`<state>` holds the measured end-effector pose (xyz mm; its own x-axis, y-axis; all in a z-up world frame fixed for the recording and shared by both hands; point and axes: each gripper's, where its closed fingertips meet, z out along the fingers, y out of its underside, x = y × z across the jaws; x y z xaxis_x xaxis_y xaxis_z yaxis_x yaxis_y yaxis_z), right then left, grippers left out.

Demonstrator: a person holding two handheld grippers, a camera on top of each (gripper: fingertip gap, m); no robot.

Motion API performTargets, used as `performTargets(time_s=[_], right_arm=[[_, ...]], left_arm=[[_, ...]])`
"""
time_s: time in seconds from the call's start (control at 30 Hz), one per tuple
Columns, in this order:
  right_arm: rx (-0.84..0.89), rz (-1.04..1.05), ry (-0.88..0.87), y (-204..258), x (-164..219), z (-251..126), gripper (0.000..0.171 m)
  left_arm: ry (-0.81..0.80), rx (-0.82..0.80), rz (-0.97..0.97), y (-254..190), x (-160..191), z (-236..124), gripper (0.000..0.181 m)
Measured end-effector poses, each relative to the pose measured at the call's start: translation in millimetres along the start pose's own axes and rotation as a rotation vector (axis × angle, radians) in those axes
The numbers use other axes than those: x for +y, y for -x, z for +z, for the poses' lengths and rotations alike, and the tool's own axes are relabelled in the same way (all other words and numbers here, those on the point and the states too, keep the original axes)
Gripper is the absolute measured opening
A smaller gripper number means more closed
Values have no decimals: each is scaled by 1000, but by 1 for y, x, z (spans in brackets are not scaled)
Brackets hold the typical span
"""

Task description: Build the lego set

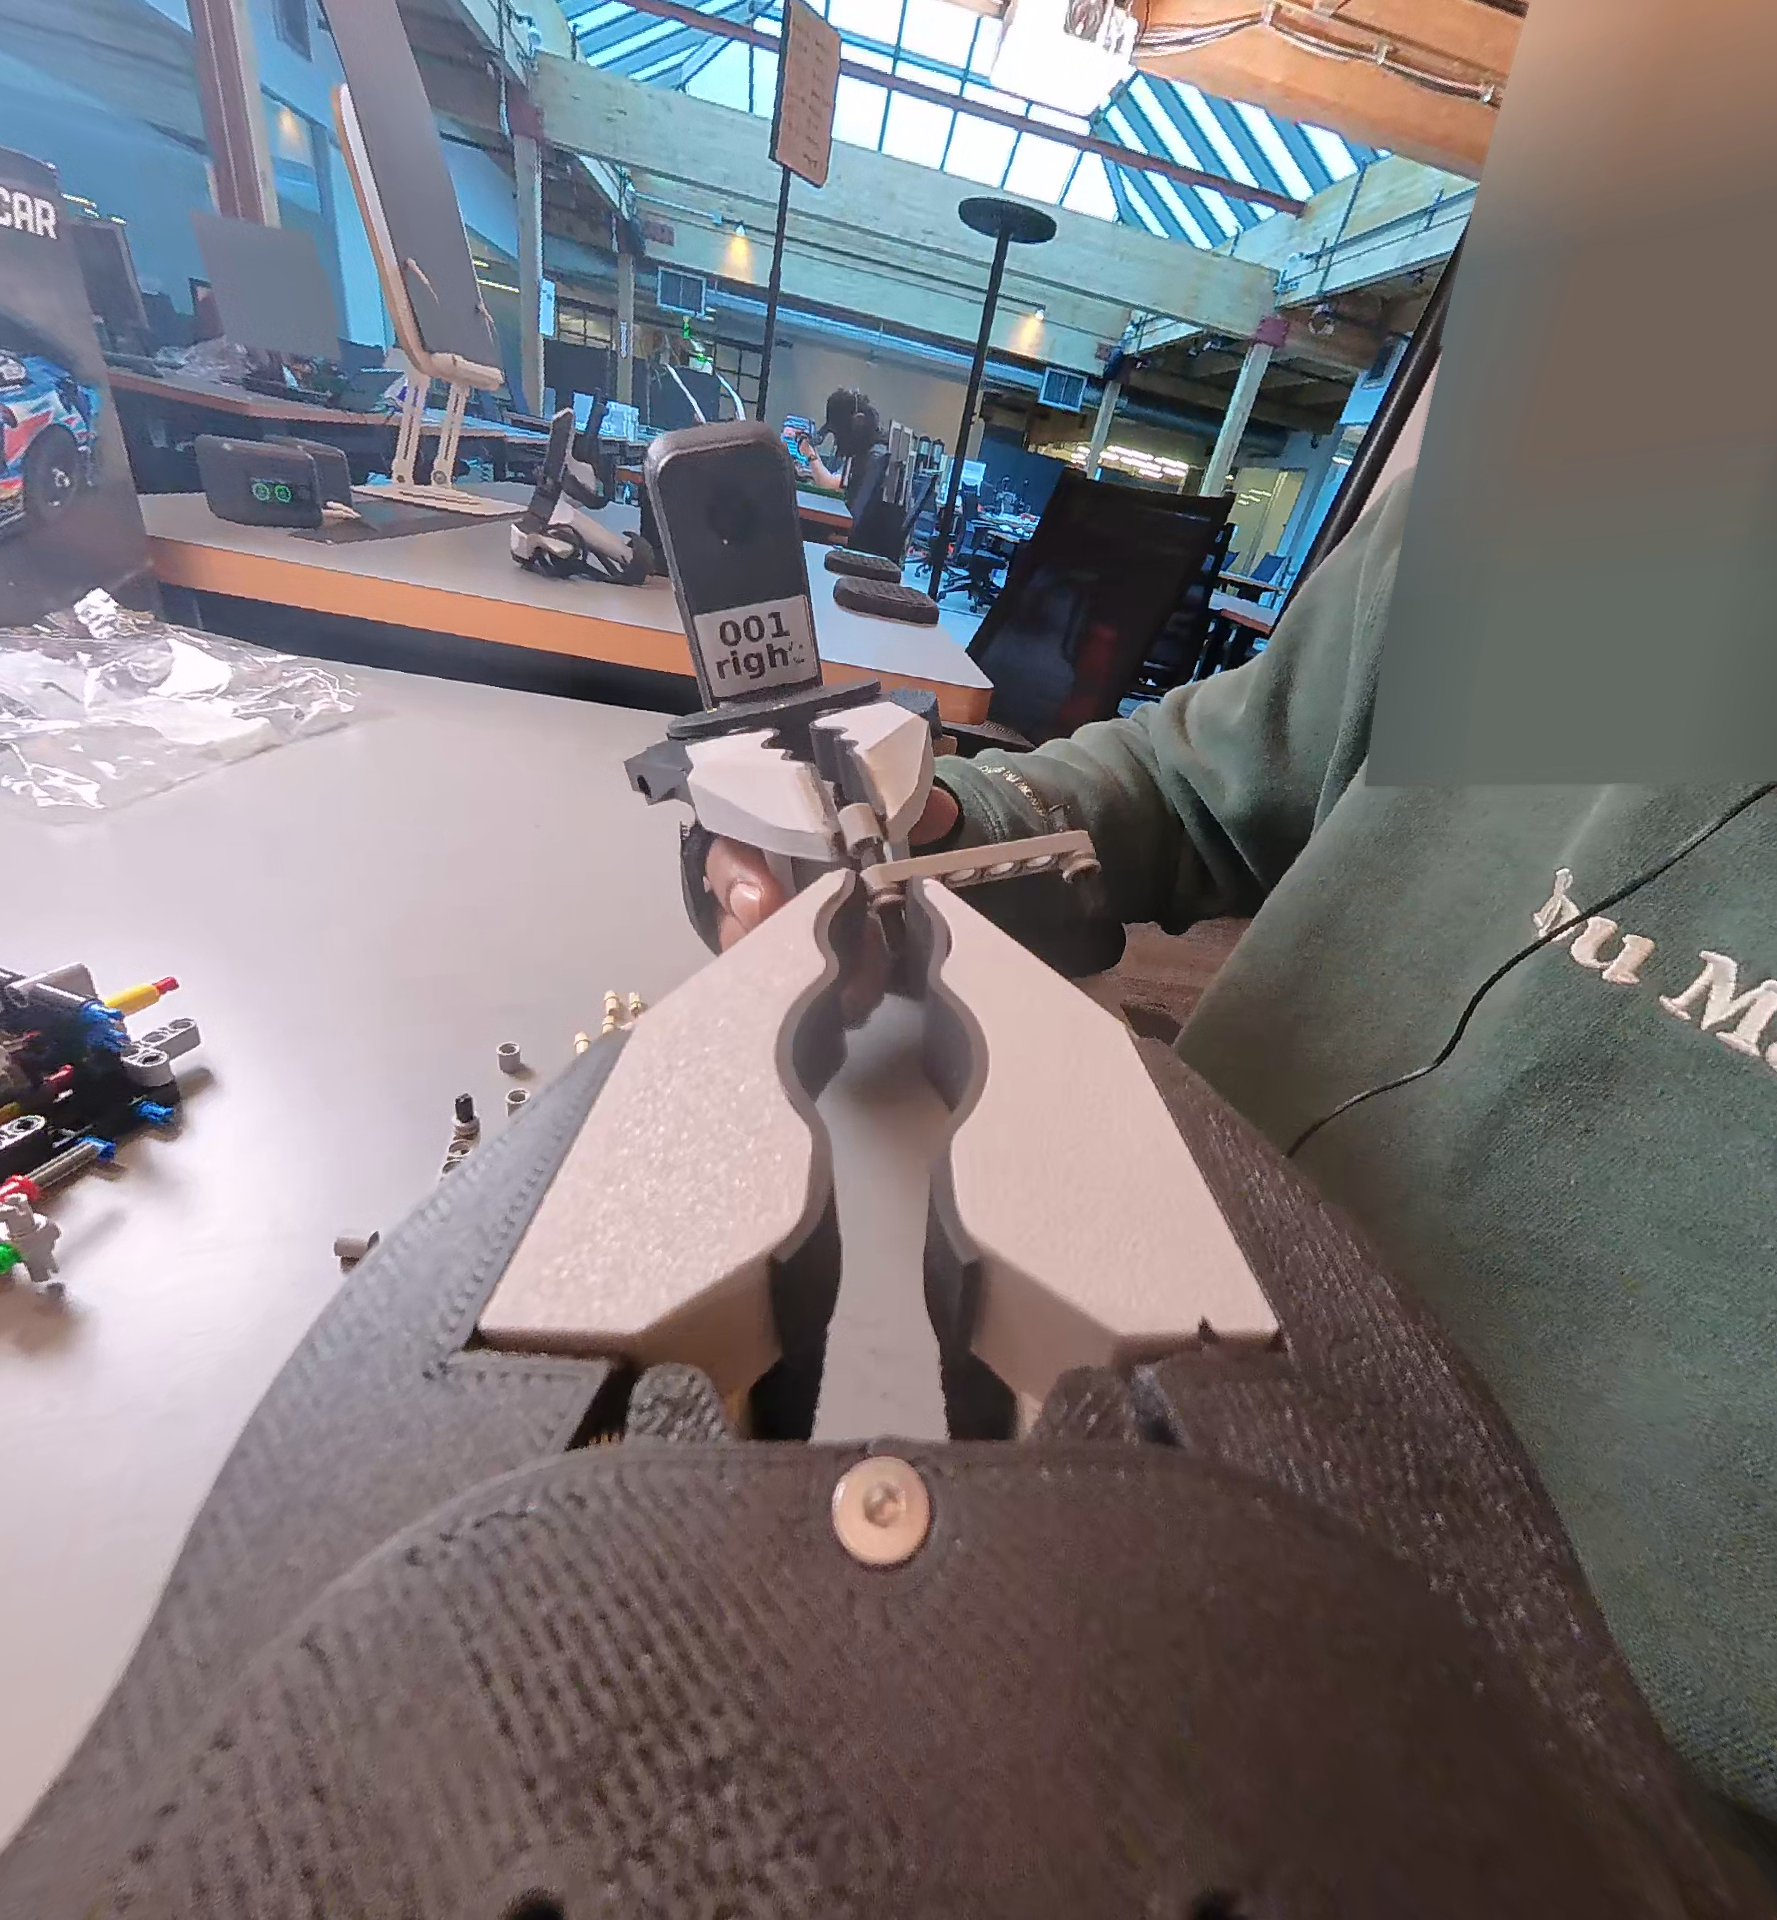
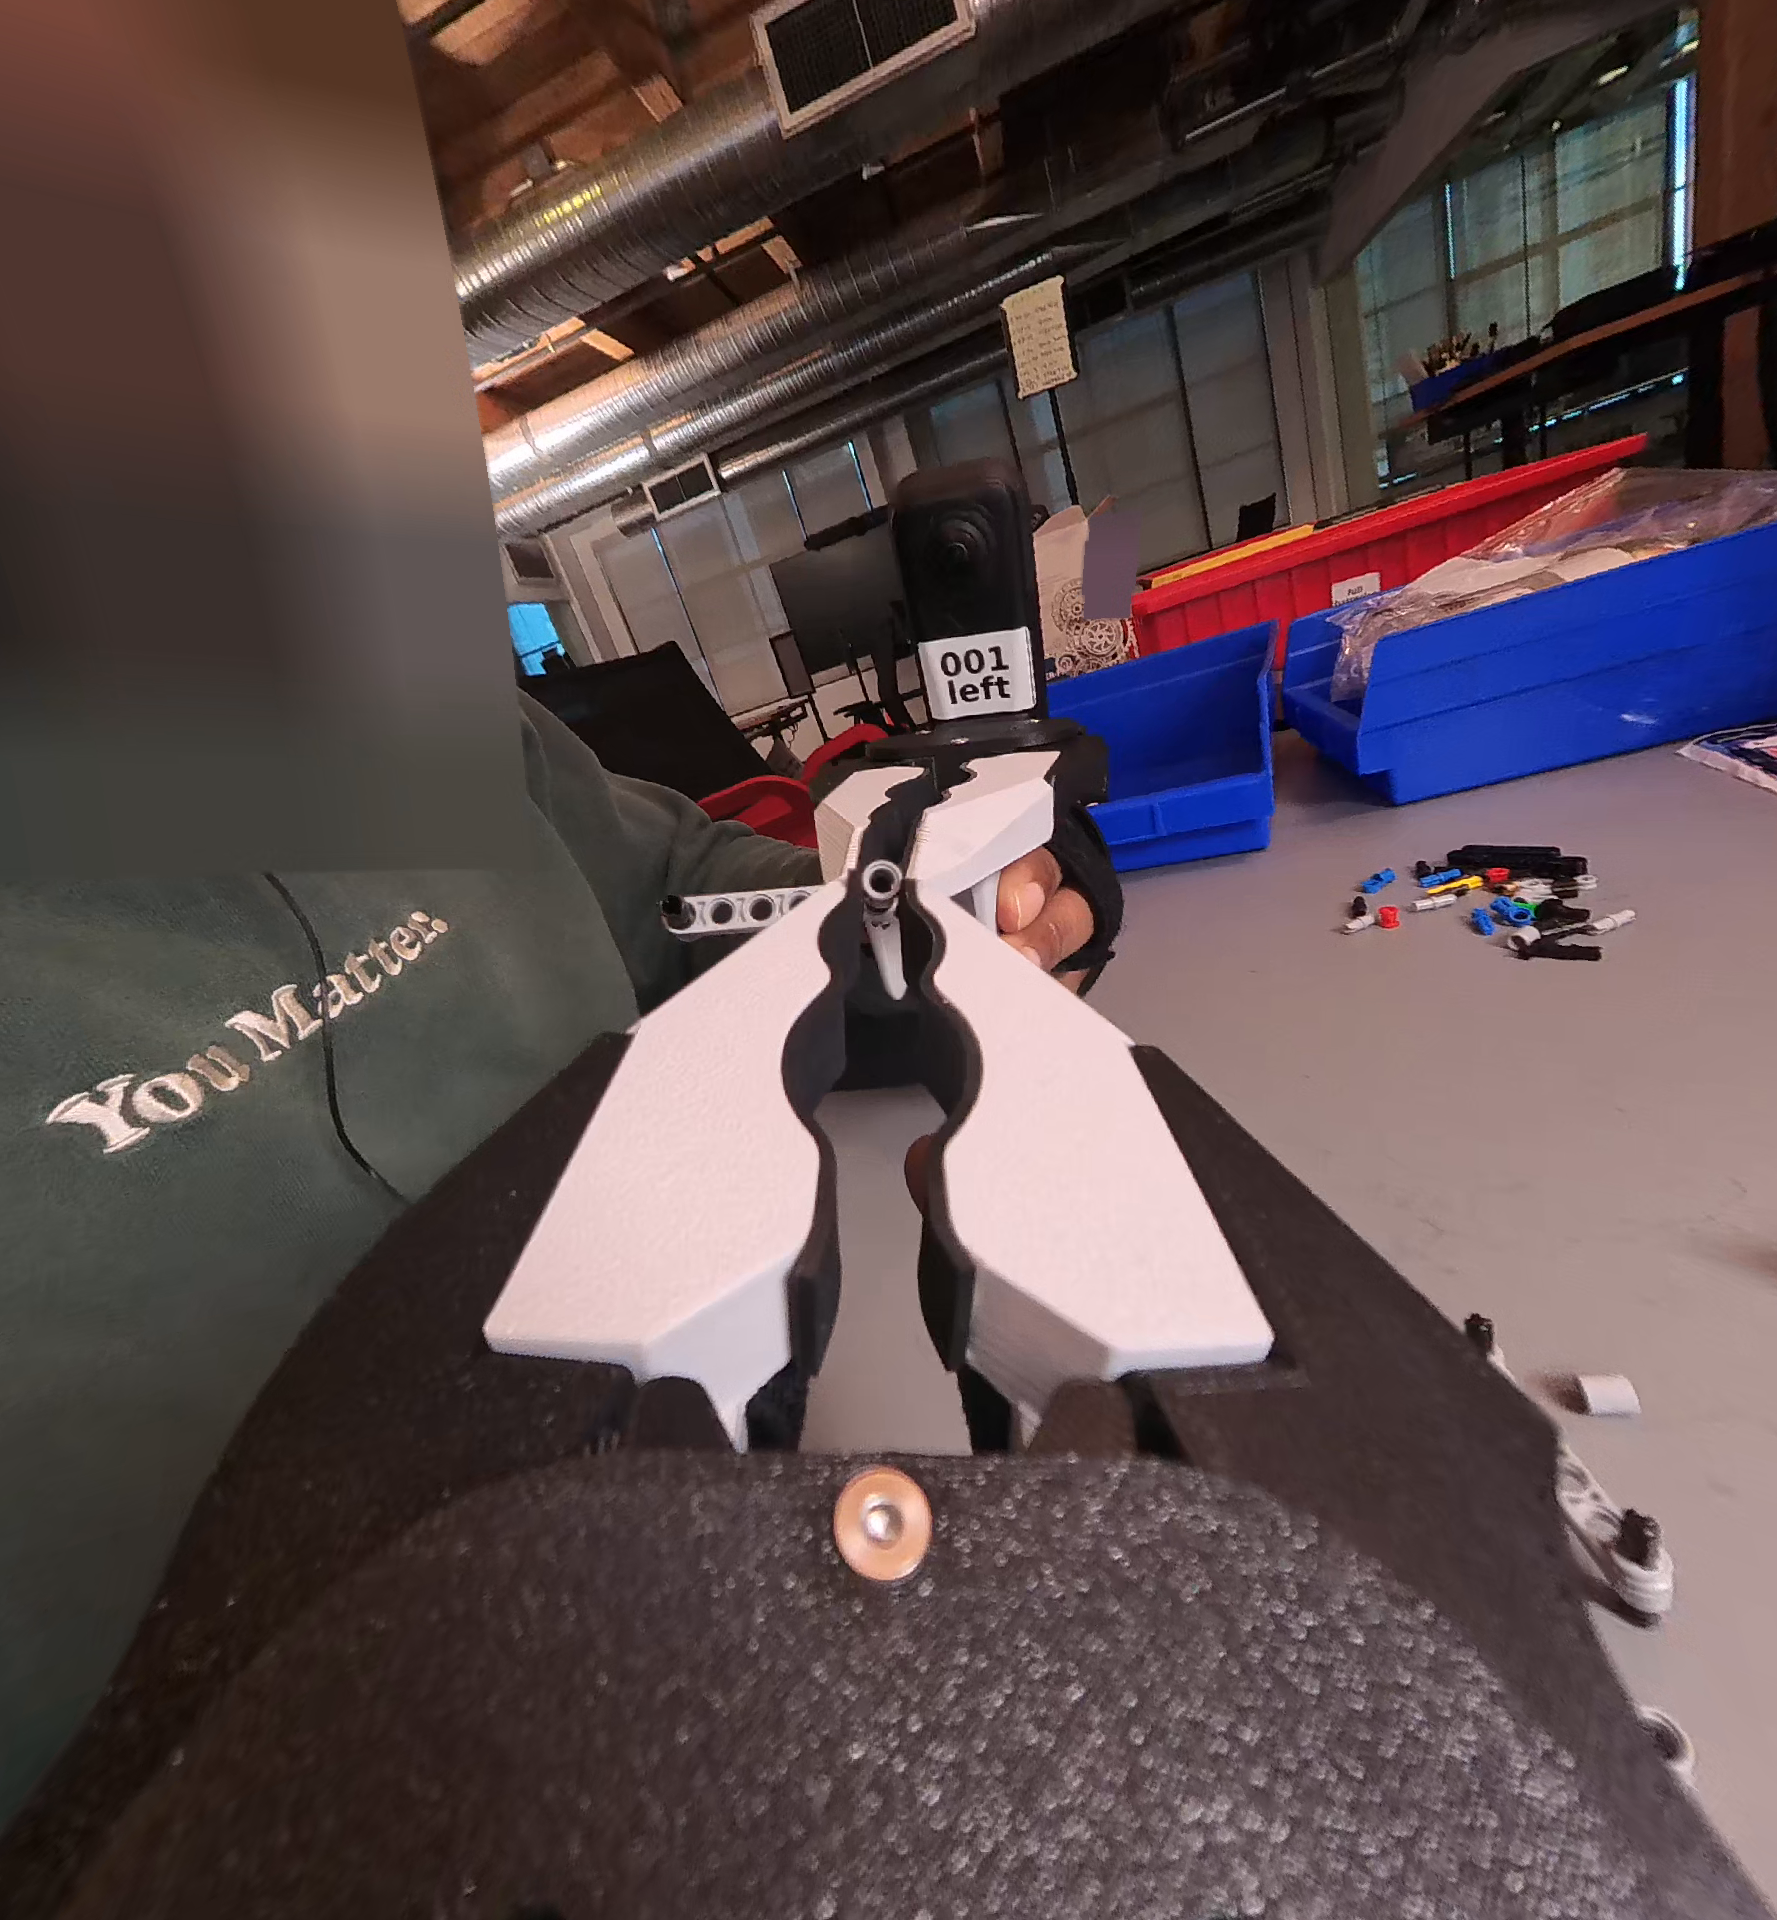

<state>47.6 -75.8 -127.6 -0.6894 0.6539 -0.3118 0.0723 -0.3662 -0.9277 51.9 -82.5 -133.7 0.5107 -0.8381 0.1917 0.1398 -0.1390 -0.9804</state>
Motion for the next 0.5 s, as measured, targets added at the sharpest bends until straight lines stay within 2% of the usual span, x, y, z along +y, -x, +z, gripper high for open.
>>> performTargets(time_s=[0.23,0.3,0.33,0.37,0.43,0.5], right_arm=[[34,-50,94,-3,12,0,3],[31,-114,346,-1,62,9,0],[22,-128,345,4,70,18,0],[4,-118,260,10,53,24,0],[33,-146,254,0,36,18,0],[82,-184,301,-10,38,11,0]], left_arm=[[16,-4,-27,3,5,-2,5],[-13,9,-54,2,-2,0,5],[46,10,-22,0,4,5,5],[138,-5,32,-1,17,10,7],[97,-27,1,5,8,4,5],[69,-92,6,18,4,-11,5]])
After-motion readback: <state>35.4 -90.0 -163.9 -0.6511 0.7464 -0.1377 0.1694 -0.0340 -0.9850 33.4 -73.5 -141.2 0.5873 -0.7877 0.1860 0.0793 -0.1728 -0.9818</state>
